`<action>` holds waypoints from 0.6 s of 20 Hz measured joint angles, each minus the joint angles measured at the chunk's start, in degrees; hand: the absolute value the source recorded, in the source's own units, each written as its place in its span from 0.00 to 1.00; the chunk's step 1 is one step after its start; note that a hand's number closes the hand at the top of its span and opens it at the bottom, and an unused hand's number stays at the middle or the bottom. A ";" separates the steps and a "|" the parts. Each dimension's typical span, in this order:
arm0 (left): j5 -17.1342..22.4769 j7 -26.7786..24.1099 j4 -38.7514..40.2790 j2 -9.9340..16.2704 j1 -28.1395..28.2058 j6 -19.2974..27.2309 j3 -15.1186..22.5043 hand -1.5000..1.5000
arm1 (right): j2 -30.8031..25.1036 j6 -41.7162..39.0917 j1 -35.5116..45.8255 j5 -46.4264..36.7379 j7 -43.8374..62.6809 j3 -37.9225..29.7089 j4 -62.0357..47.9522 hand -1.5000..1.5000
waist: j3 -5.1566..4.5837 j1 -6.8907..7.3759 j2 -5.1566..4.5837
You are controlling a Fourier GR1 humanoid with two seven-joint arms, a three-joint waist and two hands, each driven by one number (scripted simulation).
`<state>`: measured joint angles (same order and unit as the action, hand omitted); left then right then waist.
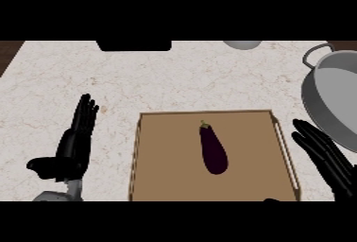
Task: Pick the eggplant from the tray and place it in the pot
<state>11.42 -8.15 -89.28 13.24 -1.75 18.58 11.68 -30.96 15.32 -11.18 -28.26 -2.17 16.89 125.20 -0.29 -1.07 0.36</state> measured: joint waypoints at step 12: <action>-1.31 -0.96 0.01 -1.15 0.27 -1.00 1.19 0.50 | 4.85 -21.84 10.94 -18.08 36.58 15.61 -0.18 0.00 | 0.10 1.87 -0.41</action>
<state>10.12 -9.11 -89.27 12.10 -1.48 17.58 12.87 -26.11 -6.53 -0.24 -46.34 34.41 32.50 125.02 -0.19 0.80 -0.05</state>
